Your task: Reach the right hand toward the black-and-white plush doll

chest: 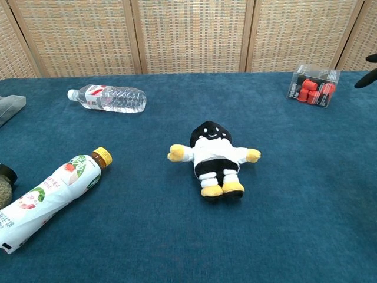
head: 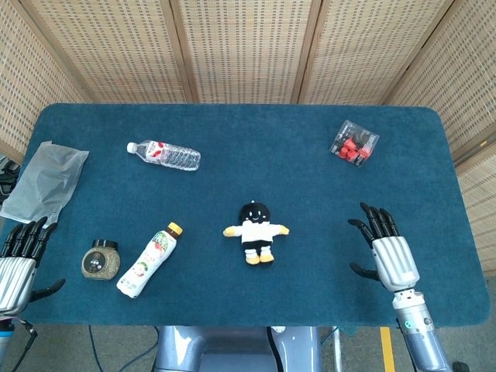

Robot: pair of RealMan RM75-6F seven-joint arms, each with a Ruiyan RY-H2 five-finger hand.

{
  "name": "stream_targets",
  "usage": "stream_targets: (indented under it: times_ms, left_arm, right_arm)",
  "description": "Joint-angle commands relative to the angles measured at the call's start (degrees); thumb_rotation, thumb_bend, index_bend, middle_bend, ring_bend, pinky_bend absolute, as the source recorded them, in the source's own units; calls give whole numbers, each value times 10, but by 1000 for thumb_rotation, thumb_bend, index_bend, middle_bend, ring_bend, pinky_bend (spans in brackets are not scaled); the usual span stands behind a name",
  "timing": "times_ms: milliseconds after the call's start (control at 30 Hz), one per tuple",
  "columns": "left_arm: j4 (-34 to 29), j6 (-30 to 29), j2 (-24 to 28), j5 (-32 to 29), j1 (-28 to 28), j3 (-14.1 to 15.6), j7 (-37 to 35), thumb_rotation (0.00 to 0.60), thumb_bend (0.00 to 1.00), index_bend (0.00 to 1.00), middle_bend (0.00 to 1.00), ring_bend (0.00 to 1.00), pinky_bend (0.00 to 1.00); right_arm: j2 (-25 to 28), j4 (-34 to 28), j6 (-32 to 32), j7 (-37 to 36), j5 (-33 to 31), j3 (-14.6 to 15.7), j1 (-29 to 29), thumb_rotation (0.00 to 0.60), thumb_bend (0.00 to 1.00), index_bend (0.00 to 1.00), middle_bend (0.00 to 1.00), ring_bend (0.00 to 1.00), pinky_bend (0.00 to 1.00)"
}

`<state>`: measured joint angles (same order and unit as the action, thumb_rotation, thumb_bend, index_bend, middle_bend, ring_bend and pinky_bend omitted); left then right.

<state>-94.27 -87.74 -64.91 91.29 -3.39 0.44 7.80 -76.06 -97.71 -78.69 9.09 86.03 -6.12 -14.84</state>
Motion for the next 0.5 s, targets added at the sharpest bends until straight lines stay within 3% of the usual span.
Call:
stream_targets:
  times_ms: [33,300,500]
  left_arm:
    - [0,0,1,1,0,1,-1,600,51,0,0,0,0]
    - [1,1,3,0,-1,0,-11,600,50,0,0,0,0]
    - [3,2,3,0,-1,0,-17,600,51,0,0,0,0]
  right_arm:
    - [-18,-12,28,34,-27,-18,-22,600,294,298,0,0,0]
    - [-67,-7,74,92,-85,-36,-58,600,416,365,0,0,16]
    - [-98,4,95,133,-116,-38,-78,600,441,365,0,0,16]
